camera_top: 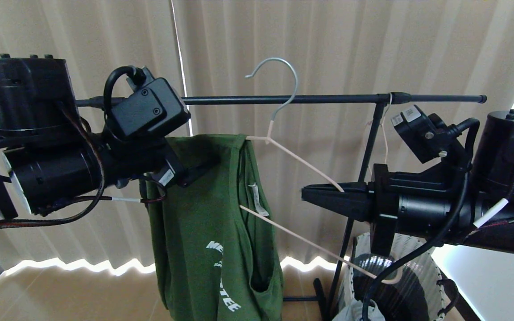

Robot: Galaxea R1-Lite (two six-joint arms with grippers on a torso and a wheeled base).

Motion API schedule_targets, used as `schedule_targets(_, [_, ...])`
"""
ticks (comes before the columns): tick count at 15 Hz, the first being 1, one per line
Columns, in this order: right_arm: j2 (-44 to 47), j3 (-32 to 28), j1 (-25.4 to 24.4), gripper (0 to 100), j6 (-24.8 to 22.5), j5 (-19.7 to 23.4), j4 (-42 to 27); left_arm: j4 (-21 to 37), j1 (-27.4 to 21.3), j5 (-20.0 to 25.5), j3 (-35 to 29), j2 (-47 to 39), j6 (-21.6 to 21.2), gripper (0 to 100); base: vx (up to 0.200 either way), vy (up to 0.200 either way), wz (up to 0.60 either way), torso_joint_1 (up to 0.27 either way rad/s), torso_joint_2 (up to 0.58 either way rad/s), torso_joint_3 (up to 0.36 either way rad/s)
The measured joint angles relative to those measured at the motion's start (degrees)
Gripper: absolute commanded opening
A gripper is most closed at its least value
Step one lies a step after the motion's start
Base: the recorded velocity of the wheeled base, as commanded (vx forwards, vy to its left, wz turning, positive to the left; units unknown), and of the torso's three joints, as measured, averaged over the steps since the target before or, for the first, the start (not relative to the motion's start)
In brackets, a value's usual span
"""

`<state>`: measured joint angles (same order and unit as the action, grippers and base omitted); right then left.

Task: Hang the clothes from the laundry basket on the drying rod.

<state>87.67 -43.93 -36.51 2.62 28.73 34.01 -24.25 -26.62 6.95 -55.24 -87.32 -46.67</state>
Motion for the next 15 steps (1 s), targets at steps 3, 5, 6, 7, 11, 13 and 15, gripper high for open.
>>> schedule_targets(3, [0.11, -0.09, -0.8, 0, 0.02, 0.09, 0.04, -0.55, -1.01, 0.07, -0.11, -0.24, 0.04, 0, 0.0, 0.0, 0.0, 0.0, 0.0, 0.0])
schedule_targets(5, [0.09, -0.09, -0.87, 0, 0.02, 0.11, 0.01, -0.68, -1.24, 0.09, 0.06, -0.49, 0.11, 0, 0.0, 0.0, 0.0, 0.0, 0.0, 0.0])
schedule_targets(6, [-0.02, -0.09, -0.89, 0, 0.05, 0.09, 0.0, -0.71, -1.27, 0.09, 0.09, -0.63, 0.11, 0, 0.0, 0.0, 0.0, 0.0, 0.0, 0.0])
schedule_targets(7, [-0.11, -0.02, -0.91, 0, 0.06, 0.09, -0.02, -0.71, -1.29, 0.09, 0.15, -0.72, 0.17, 0, 0.0, 0.0, 0.0, 0.0, 0.0, 0.0])
schedule_targets(11, [-0.38, 0.15, -0.91, 0, 0.09, 0.0, 0.01, -1.29, -1.18, 0.07, 0.55, -0.85, 0.3, 0, 0.0, 0.0, 0.0, 0.0, 0.0, 0.0])
schedule_targets(13, [-0.57, 0.37, -0.91, 0, 0.0, -0.07, 0.12, -4.3, -1.12, 0.0, 1.72, -0.85, 0.33, 0, 0.0, 0.0, 0.0, 0.0, 0.0, 0.0])
schedule_targets(15, [-0.74, 0.63, -0.87, 100, -0.66, -0.22, 0.12, -7.96, -0.96, -0.77, 3.64, -0.85, 0.3, 0, 0.0, 0.0, 0.0, 0.0, 0.0, 0.0])
